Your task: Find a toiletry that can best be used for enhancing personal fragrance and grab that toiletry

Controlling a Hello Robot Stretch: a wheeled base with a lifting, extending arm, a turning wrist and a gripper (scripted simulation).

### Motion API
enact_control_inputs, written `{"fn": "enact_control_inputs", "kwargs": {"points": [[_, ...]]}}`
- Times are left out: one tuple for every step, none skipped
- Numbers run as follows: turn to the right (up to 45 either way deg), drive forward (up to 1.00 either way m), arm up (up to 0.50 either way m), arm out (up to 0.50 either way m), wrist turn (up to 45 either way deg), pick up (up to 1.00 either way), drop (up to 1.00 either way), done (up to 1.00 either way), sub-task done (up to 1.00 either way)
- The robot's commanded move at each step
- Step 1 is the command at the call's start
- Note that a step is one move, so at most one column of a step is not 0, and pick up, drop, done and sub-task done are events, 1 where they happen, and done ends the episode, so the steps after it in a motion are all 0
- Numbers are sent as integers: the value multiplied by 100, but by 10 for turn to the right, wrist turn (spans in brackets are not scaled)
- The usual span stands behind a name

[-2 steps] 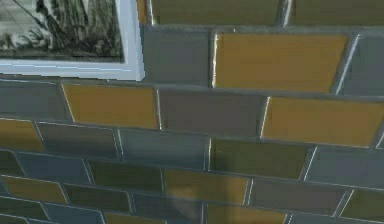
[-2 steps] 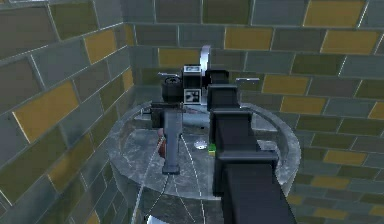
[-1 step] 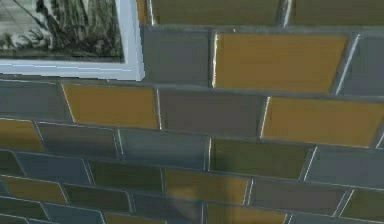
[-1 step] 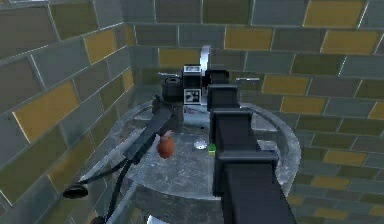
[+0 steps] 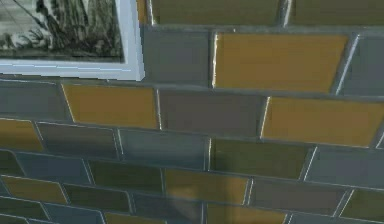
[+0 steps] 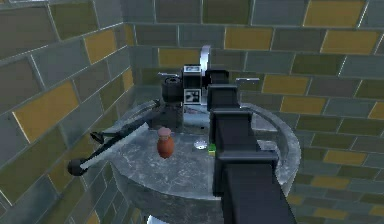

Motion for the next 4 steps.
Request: {"fn": "enact_control_inputs", "kwargs": {"points": [[0,0,0,0,450,0,0,0,0],[0,0,0,0,240,0,0,0,0],[0,0,-16,0,0,0,0,0,0],[0,0,0,0,0,100,0,0,0]]}}
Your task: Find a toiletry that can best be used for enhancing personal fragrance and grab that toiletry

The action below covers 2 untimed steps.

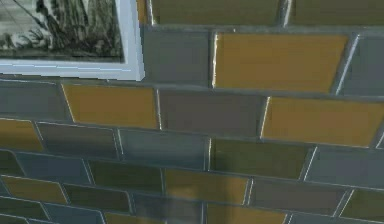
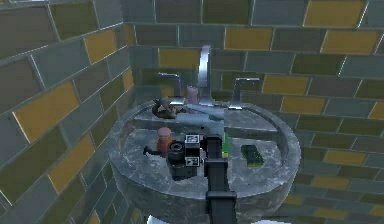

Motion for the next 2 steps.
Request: {"fn": "enact_control_inputs", "kwargs": {"points": [[0,0,10,0,0,0,0,0,0],[0,0,0,0,0,0,0,100,0]]}}
